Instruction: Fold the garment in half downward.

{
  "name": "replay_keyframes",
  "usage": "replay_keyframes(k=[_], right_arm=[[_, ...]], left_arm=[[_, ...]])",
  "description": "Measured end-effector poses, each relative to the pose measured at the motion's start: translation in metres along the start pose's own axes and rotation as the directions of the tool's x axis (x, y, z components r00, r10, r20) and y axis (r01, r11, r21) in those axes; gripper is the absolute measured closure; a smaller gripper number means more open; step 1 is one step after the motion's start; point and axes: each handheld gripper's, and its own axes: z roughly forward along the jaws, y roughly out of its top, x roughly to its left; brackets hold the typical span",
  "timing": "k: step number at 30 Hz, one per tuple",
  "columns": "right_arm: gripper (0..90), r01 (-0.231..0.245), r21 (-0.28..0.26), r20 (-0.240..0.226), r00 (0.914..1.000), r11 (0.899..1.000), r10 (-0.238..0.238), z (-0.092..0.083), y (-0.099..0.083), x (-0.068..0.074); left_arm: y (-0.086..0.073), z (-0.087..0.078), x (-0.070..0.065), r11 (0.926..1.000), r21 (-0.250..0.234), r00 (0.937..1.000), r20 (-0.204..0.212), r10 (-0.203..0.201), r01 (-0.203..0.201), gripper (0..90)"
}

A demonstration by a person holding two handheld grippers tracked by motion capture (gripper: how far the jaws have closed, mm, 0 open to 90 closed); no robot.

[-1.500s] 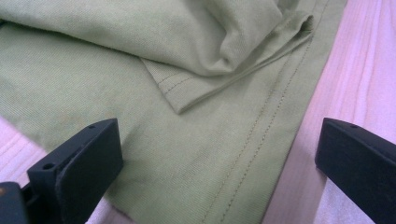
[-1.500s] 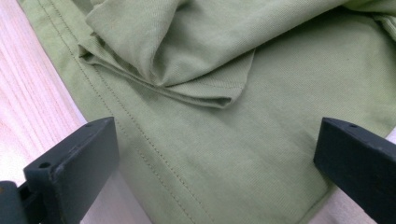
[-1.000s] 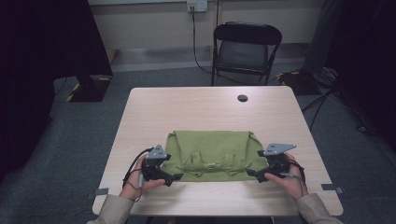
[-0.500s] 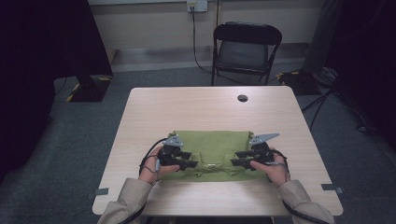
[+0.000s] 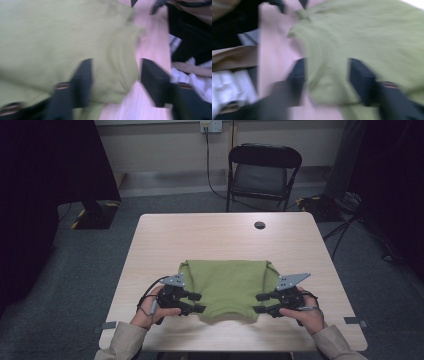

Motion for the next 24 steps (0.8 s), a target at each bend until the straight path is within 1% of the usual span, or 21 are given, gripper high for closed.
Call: replay_keyframes(k=[1,2,3,4,5,6,8,9,11,13,14,15,17,19,20,21,22,23,24], right_arm=[[35.9,-0.006,-0.005,0.032,0.9995,1.0,0.006,-0.002,-0.001,-0.001],[33.4,-0.007,-0.004,0.057,0.9984,1.0,0.007,-0.003,-0.002,-0.004],[24.5,-0.012,0.006,0.1,0.9949,1.0,0.012,-0.003,-0.004,-0.007],[16.3,-0.025,0.014,0.145,0.9892,1.0,0.022,-0.002,-0.005,-0.01],[14.3,-0.036,0.02,0.178,0.9835,0.999,0.032,-0.001,-0.008,-0.014],[13.5,-0.038,0.025,0.202,0.9788,0.999,0.032,0.001,-0.011,-0.016],[9.5,-0.029,0.06,0.256,0.9666,0.998,0.013,0.005,-0.017,-0.02],[9.0,-0.025,0.072,0.274,0.9616,0.997,0.005,0.007,-0.021,-0.022],[8.8,-0.018,0.098,0.3,0.954,0.995,-0.013,0.01,-0.027,-0.023],[6.9,-0.011,0.128,0.321,0.9466,0.992,-0.031,0.012,-0.032,-0.024],[6.3,-0.012,0.136,0.325,0.945,0.991,-0.033,0.012,-0.034,-0.024],[5.6,-0.011,0.132,0.327,0.9444,0.991,-0.034,0.011,-0.035,-0.025],[4.8,-0.009,0.136,0.33,0.9431,0.991,-0.036,0.01,-0.036,-0.025],[4.1,-0.011,0.128,0.331,0.943,0.992,-0.033,0.01,-0.038,-0.025],[3.8,-0.011,0.128,0.333,0.9425,0.992,-0.032,0.01,-0.038,-0.025],[3.7,-0.01,0.13,0.334,0.942,0.991,-0.034,0.01,-0.038,-0.025],[3.5,-0.011,0.13,0.334,0.942,0.991,-0.034,0.01,-0.038,-0.025],[3.2,-0.012,0.131,0.335,0.9417,0.991,-0.033,0.01,-0.038,-0.025],[2.3,-0.012,0.132,0.335,0.9418,0.991,-0.033,0.01,-0.038,-0.025]], left_arm=[[-0.001,-0.001,0.003,0.9999,-0.004,0.9992,-0.038,-0.009,0.009,29.8],[-0.002,-0.002,0.006,0.9999,-0.01,0.997,-0.077,0.004,-0.005,24.9],[-0.004,-0.001,0.009,0.9996,-0.009,0.9936,-0.109,0.026,-0.028,21.5],[-0.006,0.0,0.012,0.9996,0.003,0.9894,-0.142,0.03,-0.03,18.1],[-0.009,0.003,0.014,0.9997,0.015,0.9862,-0.164,0.023,-0.021,15.0],[-0.012,0.006,0.016,0.9995,0.024,0.9851,-0.17,0.024,-0.02,12.4],[-0.017,0.011,0.017,0.9981,0.043,0.9828,-0.178,0.051,-0.045,13.2],[-0.019,0.013,0.018,0.9971,0.057,0.9813,-0.182,0.061,-0.052,12.8],[-0.022,0.015,0.017,0.9945,0.088,0.9788,-0.192,0.072,-0.056,12.4],[-0.024,0.016,0.016,0.991,0.112,0.9727,-0.211,0.096,-0.074,12.0],[-0.025,0.016,0.016,0.9905,0.118,0.9709,-0.219,0.096,-0.071,11.2],[-0.027,0.016,0.016,0.9906,0.111,0.9699,-0.221,0.102,-0.079,10.3],[-0.029,0.016,0.015,0.9884,0.113,0.966,-0.227,0.124,-0.101,10.2],[-0.03,0.017,0.015,0.9876,0.112,0.9641,-0.23,0.133,-0.11,7.5],[-0.032,0.017,0.015,0.988,0.104,0.9649,-0.225,0.135,-0.114,5.6],[-0.032,0.018,0.015,0.9852,0.114,0.9649,-0.215,0.151,-0.128,3.1],[-0.032,0.019,0.014,0.9816,0.127,0.9624,-0.214,0.168,-0.143,0.1],[-0.032,0.02,0.013,0.975,0.144,0.9554,-0.219,0.198,-0.169,0.0],[-0.033,0.021,0.011,0.9702,0.155,0.95,-0.223,0.218,-0.186,0.0]])
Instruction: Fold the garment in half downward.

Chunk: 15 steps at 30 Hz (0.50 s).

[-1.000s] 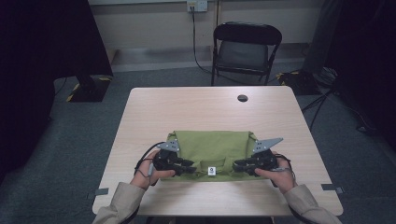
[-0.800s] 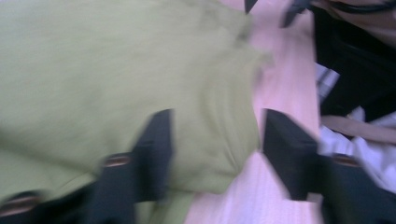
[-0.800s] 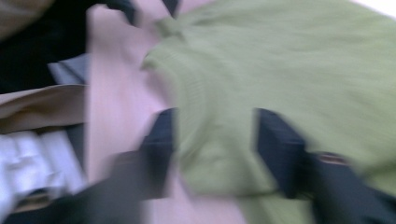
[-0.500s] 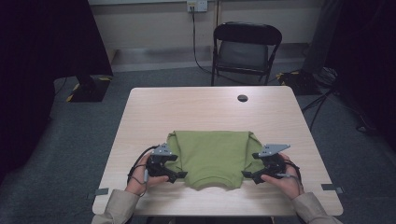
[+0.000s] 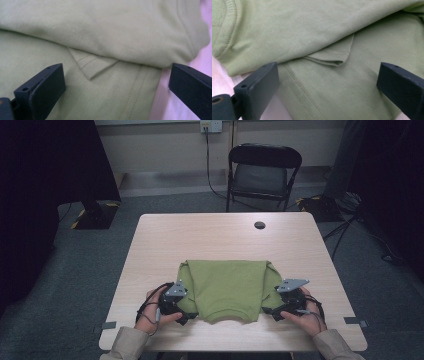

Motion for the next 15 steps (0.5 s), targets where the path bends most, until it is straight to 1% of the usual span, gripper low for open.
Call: replay_keyframes(k=[5,15], right_arm=[[0.1,0.003,0.009,-0.006,1.0,1.0,-0.003,0.0008,0.0004,0.0003],[0.0,0.004,0.011,-0.004,1.0,1.0,-0.004,0.001,0.0006,0.0005]], left_arm=[[0.0005,0.0006,-0.001,1.0,0.0,0.9999,-0.009,-0.009,0.009,0.0],[0.0005,0.0007,-0.0014,0.9999,-0.002,0.9998,-0.011,-0.015,0.015,0.0]])
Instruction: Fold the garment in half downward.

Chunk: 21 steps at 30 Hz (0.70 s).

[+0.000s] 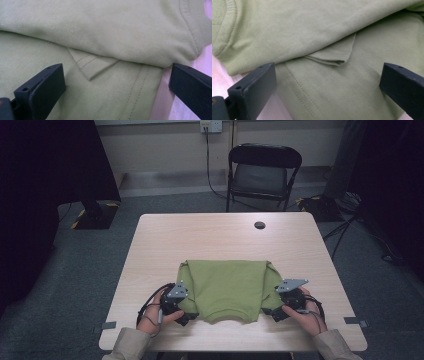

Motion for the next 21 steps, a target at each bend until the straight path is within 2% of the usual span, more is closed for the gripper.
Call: replay_keyframes(k=[3,7,9,11,14,21], right_arm=[[0.0,-0.002,-0.001,0.002,1.0,1.0,0.002,0.0,0.0,0.0],[0.0,-0.005,-0.001,0.005,1.0,1.0,0.005,0.0,0.0,0.0],[0.7,-0.015,0.002,0.009,0.9999,1.0,0.015,-0.001,0.0,0.0],[2.1,-0.015,-0.005,0.013,0.9998,1.0,0.015,-0.003,0.002,0.0],[1.0,-0.022,-0.012,0.025,0.9994,1.0,0.023,-0.006,0.005,0.001],[1.8,-0.023,-0.014,0.009,0.9997,1.0,0.023,-0.007,0.007,0.0]], left_arm=[[0.0,-0.001,0.001,1.0,-0.001,1.0,0.006,-0.003,0.003,0.0],[-0.001,-0.004,0.003,0.9996,-0.004,0.9996,0.012,-0.027,0.027,1.0],[-0.001,-0.008,0.005,0.9985,0.009,0.9985,-0.012,-0.053,0.053,2.6],[-0.003,-0.011,0.009,0.9951,0.003,0.995,-0.014,-0.099,0.099,2.7],[-0.006,-0.015,0.012,0.9947,0.001,0.9941,-0.032,-0.103,0.103,2.7],[-0.007,-0.025,0.016,0.9917,-0.025,0.9911,-0.04,-0.127,0.126,2.7]])
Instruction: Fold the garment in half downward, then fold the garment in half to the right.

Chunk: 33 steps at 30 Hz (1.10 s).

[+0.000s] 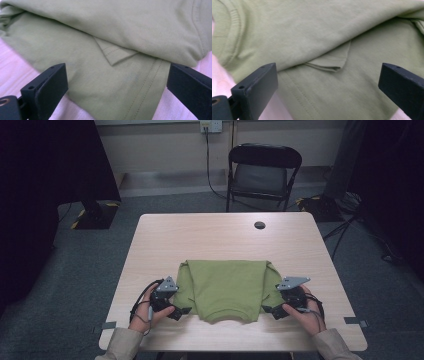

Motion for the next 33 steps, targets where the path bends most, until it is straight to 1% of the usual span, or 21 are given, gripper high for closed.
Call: replay_keyframes(k=[1,2,4,5,7,8,10,11,12,15,18,19,20,21,22,24,26,28,30,31,33], right_arm=[[2.2,0.006,0.001,0.005,1.0,1.0,-0.006,-0.001,0.001,0.001],[1.5,0.006,-0.013,0.009,0.9999,1.0,-0.005,-0.001,0.003,0.002],[1.8,0.003,-0.037,-0.006,1.0,0.999,-0.003,-0.002,0.009,0.005],[1.4,0.006,-0.047,-0.005,1.0,0.999,-0.006,-0.002,0.013,0.008],[1.2,0.017,-0.047,-0.007,0.9998,0.999,-0.018,-0.001,0.021,0.014],[1.3,0.026,-0.045,-0.012,0.9996,0.999,-0.026,0.001,0.025,0.018],[1.4,0.037,-0.037,-0.02,0.9991,0.999,-0.038,0.007,0.033,0.024],[1.5,0.042,-0.041,-0.026,0.9987,0.998,-0.043,0.011,0.037,0.028],[1.7,0.048,-0.04,-0.034,0.9982,0.998,-0.05,0.015,0.041,0.032],[1.8,0.063,-0.041,-0.055,0.9963,0.997,-0.065,0.028,0.054,0.044],[2.1,0.086,-0.042,-0.068,0.9937,0.995,-0.088,0.04,0.066,0.057],[2.6,0.092,-0.045,-0.071,0.9929,0.995,-0.095,0.043,0.07,0.061],[2.6,0.092,-0.045,-0.071,0.9929,0.995,-0.095,0.043,0.07,0.061],[2.5,0.101,-0.051,-0.073,0.9918,0.994,-0.105,0.046,0.074,0.065],[2.5,0.11,-0.053,-0.079,0.9904,0.993,-0.114,0.051,0.08,0.073],[2.9,0.115,-0.062,-0.09,0.9886,0.991,-0.12,0.057,0.086,0.079],[2.8,0.117,-0.081,-0.085,0.9887,0.99,-0.123,0.063,0.093,0.087],[3.0,0.111,-0.09,-0.095,0.9883,0.99,-0.12,0.069,0.099,0.093],[3.4,0.122,-0.09,-0.096,0.9868,0.988,-0.13,0.076,0.105,0.1],[3.9,0.129,-0.091,-0.094,0.9861,0.988,-0.137,0.079,0.107,0.104],[4.0,0.143,-0.087,-0.089,0.9847,0.986,-0.15,0.086,0.112,0.111]], left_arm=[[0.0,-0.002,0.001,1.0,0.0,0.9999,-0.01,-0.005,0.005,2.8],[0.001,-0.003,0.002,1.0,0.002,0.9996,-0.028,-0.003,0.003,2.7],[0.003,-0.007,0.006,1.0,0.001,0.9989,-0.047,-0.003,0.003,2.7],[0.004,-0.009,0.009,0.9997,-0.017,0.9987,-0.048,-0.018,0.017,2.8],[0.007,-0.012,0.015,0.9971,-0.046,0.997,-0.045,-0.063,0.061,2.7],[0.009,-0.013,0.018,0.9962,-0.052,0.9962,-0.048,-0.072,0.07,2.6],[0.013,-0.012,0.025,0.9952,-0.053,0.9942,-0.065,-0.086,0.083,2.6],[0.015,-0.011,0.028,0.9943,-0.051,0.9926,-0.073,-0.097,0.093,2.6],[0.017,-0.01,0.032,0.9931,-0.051,0.9914,-0.073,-0.109,0.106,2.6],[0.022,-0.006,0.043,0.99,-0.068,0.9884,-0.081,-0.129,0.124,2.6],[0.028,-0.001,0.053,0.9871,-0.073,0.9841,-0.097,-0.149,0.143,2.6],[0.03,0.001,0.056,0.9866,-0.072,0.9837,-0.095,-0.153,0.146,2.8],[0.03,0.001,0.056,0.9866,-0.072,0.9837,-0.095,-0.153,0.146,3.1],[0.035,0.004,0.061,0.9861,-0.078,0.983,-0.1,-0.154,0.147,3.1],[0.038,0.005,0.063,0.9857,-0.083,0.9822,-0.106,-0.155,0.147,3.2],[0.044,0.006,0.067,0.9852,-0.092,0.9821,-0.108,-0.154,0.145,3.2],[0.05,0.01,0.071,0.9859,-0.092,0.9819,-0.116,-0.15,0.14,3.2],[0.055,0.012,0.074,0.9884,-0.085,0.9829,-0.125,-0.136,0.126,3.6],[0.059,0.017,0.078,0.9908,-0.075,0.9813,-0.148,-0.123,0.113,3.9],[0.06,0.019,0.08,0.9917,-0.063,0.9799,-0.159,-0.121,0.112,4.2],[0.061,0.023,0.084,0.9921,-0.055,0.9772,-0.174,-0.121,0.113,5.5]])
